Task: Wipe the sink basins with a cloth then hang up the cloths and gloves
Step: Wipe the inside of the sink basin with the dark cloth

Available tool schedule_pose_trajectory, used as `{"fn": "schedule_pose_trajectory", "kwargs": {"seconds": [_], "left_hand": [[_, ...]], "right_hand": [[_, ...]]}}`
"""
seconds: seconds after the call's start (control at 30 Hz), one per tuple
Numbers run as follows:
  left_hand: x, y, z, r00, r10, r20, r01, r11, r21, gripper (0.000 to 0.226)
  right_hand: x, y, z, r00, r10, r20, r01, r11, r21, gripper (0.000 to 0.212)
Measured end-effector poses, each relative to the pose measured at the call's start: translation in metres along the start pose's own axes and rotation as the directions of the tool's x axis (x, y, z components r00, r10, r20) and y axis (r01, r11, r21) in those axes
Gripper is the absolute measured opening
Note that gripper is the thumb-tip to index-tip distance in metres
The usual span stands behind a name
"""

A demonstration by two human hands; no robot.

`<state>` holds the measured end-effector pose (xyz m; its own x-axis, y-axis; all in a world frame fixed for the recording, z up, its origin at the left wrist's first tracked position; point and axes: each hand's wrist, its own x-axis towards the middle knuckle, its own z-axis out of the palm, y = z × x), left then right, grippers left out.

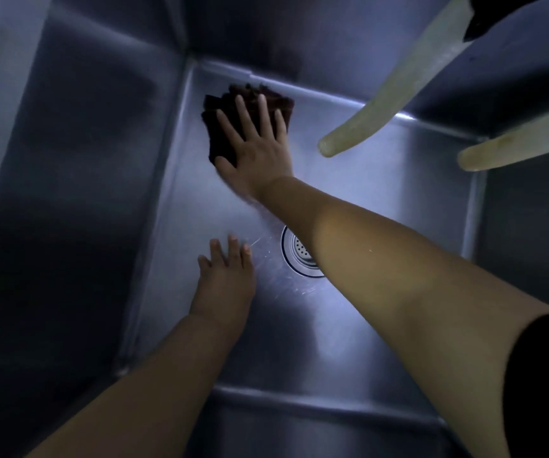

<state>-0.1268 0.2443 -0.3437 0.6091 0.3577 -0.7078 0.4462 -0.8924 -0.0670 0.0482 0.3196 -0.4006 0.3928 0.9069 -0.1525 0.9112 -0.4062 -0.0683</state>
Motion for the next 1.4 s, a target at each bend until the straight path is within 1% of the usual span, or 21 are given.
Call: {"fn": "schedule_pose_trajectory", "kwargs": {"seconds": [0.13,0.2,0.3,0.43,0.5,0.6,0.73,0.83,0.93,1.0,1.07,1.23,1.4], "left_hand": [[0.003,0.002,0.002,1.000,-0.018,0.007,0.018,1.000,-0.006,0.079],[0.003,0.002,0.002,1.000,-0.025,0.004,0.025,1.000,-0.009,0.078],[0.002,0.003,0.000,0.999,-0.032,0.012,0.032,0.999,-0.010,0.078],[0.001,0.006,-0.004,0.999,-0.042,0.017,0.042,0.999,0.007,0.074],[0.001,0.007,-0.005,0.999,-0.050,0.020,0.050,0.999,0.011,0.068],[0.002,0.010,-0.006,0.998,-0.057,0.026,0.057,0.998,0.012,0.063],[0.001,0.009,-0.006,0.998,-0.056,0.036,0.055,0.998,0.035,0.071],[0.000,0.009,-0.007,0.998,-0.054,0.027,0.053,0.997,0.048,0.074],[-0.001,0.010,-0.007,0.998,-0.051,0.024,0.049,0.997,0.056,0.072],[-0.001,0.010,-0.006,0.999,-0.050,0.020,0.049,0.997,0.057,0.070],[-0.001,0.010,-0.005,0.999,-0.051,0.016,0.050,0.997,0.056,0.071],[0.000,0.011,-0.003,0.998,-0.052,0.022,0.050,0.997,0.060,0.072],[-0.002,0.012,-0.006,0.998,-0.049,0.034,0.047,0.996,0.070,0.073]], "right_hand": [[0.008,0.019,-0.001,0.993,-0.115,-0.006,0.115,0.993,-0.017,0.070],[0.006,0.035,-0.001,0.994,-0.111,-0.024,0.110,0.993,-0.032,0.070],[-0.007,0.061,-0.003,0.998,-0.027,-0.054,0.029,0.999,0.024,0.072],[-0.028,0.101,-0.010,0.994,0.046,-0.101,-0.036,0.995,0.096,0.072],[-0.040,0.122,-0.011,0.989,0.094,-0.112,-0.085,0.993,0.079,0.070],[-0.059,0.155,-0.007,0.980,0.179,-0.091,-0.176,0.983,0.047,0.071],[-0.089,0.192,-0.008,0.950,0.301,-0.088,-0.294,0.952,0.082,0.074],[-0.114,0.204,-0.011,0.919,0.383,-0.094,-0.376,0.922,0.089,0.073],[-0.141,0.199,-0.009,0.885,0.462,-0.046,-0.459,0.886,0.066,0.073],[-0.164,0.188,-0.007,0.877,0.480,-0.010,-0.479,0.877,0.038,0.074],[-0.189,0.175,-0.005,0.895,0.446,0.017,-0.446,0.895,0.017,0.076],[-0.260,0.131,0.013,0.953,0.302,0.026,-0.303,0.952,0.044,0.077],[-0.308,0.079,0.031,0.994,0.097,0.046,-0.097,0.995,0.001,0.084]]}}
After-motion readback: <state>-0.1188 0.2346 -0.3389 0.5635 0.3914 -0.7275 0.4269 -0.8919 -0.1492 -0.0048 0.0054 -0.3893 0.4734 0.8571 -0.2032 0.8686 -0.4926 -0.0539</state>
